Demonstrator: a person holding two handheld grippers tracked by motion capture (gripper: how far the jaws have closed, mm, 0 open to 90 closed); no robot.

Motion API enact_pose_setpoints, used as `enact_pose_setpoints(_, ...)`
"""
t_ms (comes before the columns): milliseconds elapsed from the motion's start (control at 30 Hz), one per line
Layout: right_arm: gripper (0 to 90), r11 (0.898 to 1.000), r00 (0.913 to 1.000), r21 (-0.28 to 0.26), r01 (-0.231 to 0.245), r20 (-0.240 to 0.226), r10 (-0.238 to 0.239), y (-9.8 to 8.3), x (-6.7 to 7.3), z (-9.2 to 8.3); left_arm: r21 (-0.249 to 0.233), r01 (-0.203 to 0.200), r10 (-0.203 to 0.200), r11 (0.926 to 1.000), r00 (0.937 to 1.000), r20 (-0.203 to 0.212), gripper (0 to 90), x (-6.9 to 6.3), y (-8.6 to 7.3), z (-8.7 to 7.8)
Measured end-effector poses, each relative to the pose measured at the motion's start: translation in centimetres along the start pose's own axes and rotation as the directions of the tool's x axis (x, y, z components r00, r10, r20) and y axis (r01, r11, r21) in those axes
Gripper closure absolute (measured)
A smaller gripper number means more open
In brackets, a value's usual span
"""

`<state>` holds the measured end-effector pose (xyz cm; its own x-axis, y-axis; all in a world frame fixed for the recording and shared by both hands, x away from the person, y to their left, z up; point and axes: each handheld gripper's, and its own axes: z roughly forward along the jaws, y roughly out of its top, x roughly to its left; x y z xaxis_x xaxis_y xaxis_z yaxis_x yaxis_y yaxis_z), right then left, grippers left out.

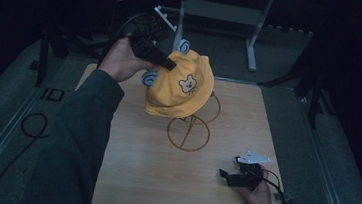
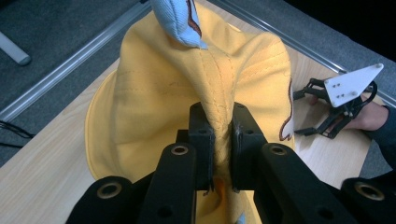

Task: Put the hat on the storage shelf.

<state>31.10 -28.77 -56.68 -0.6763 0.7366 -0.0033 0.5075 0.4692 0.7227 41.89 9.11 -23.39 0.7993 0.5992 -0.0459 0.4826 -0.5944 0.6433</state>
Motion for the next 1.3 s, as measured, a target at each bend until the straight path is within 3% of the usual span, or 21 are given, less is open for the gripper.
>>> enact_pose_setpoints(300, 13.5, 1.000, 1.0000, -0.001, 0.000, -0.001, 0.000, 0.0, 0.0, 0.0, 0.023, 0.013, -0.014, 0.9996, 0.9998, 0.017, 80.9, 0.0, 1.4, 2.0)
enact_pose_setpoints(633, 13.5, 1.000, 1.0000, -0.002, 0.001, -0.001, -0.001, 0.0, 0.0, 0.0, 0.078, -0.021, 0.019, 0.9968, 0.9997, 0.015, 79.5, -0.8, 3.3, 4.3)
enact_pose_setpoints(900, 13.5, 1.000, 1.0000, -0.001, 0.002, -0.001, -0.002, 0.0, 0.0, 0.0, 0.099, -0.018, 0.017, 0.9950, 0.9998, 0.008, 78.8, -1.2, 3.8, 5.7)
enact_pose_setpoints(1100, 13.5, 1.000, 1.0000, -0.001, 0.001, 0.000, -0.001, 0.0, 0.0, 0.0, 0.121, -0.024, 0.024, 0.9923, 0.9997, 0.005, 78.6, -2.1, 4.5, 7.6)
enact_pose_setpoints(1300, 13.5, 1.000, 1.0000, -0.001, 0.004, -0.002, -0.004, 0.0, 0.0, 0.0, 0.123, -0.054, 0.057, 0.9909, 0.9983, -0.016, 76.6, -3.0, 5.1, 8.9)
